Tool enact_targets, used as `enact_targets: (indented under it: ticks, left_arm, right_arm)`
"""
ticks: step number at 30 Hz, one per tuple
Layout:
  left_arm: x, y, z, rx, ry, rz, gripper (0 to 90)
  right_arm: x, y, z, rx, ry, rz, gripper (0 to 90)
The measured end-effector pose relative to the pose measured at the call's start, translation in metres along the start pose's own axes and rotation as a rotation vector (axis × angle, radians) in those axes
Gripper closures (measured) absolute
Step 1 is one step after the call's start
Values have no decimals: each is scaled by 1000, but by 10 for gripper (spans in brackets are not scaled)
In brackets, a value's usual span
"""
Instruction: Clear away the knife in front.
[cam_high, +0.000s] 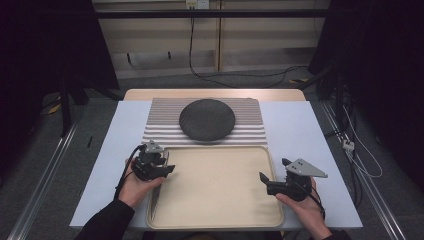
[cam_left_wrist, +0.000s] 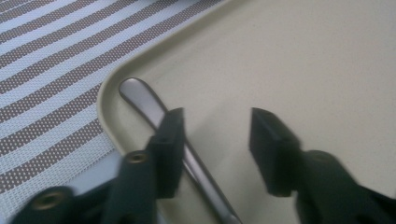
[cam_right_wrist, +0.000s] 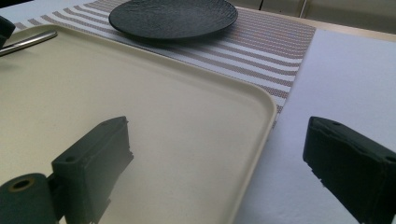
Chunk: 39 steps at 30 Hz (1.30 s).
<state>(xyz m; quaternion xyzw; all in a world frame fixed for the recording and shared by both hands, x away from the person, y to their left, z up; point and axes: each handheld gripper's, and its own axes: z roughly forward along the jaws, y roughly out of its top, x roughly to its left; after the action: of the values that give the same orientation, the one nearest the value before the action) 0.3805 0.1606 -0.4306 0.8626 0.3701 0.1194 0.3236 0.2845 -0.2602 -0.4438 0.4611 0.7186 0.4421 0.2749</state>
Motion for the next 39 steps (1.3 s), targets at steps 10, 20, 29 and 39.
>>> enact_targets:
  ticks: [10, 20, 29, 39]
  left_arm:
    - [-3, 4, -10, -48, -56, -70, 66]
    - [-6, -4, -34, -162, 17, -21, 62]
    - [-8, -24, -50, -254, 36, -42, 60]
    - [-15, -44, -47, -258, 25, -19, 56]
  right_arm:
    - [0, 0, 0, 0, -1, -1, 74]
    - [0, 0, -1, 0, -4, 3, 74]
    - [-2, -2, -3, -3, -12, 13, 75]
    - [-4, -3, -8, -10, -30, 20, 74]
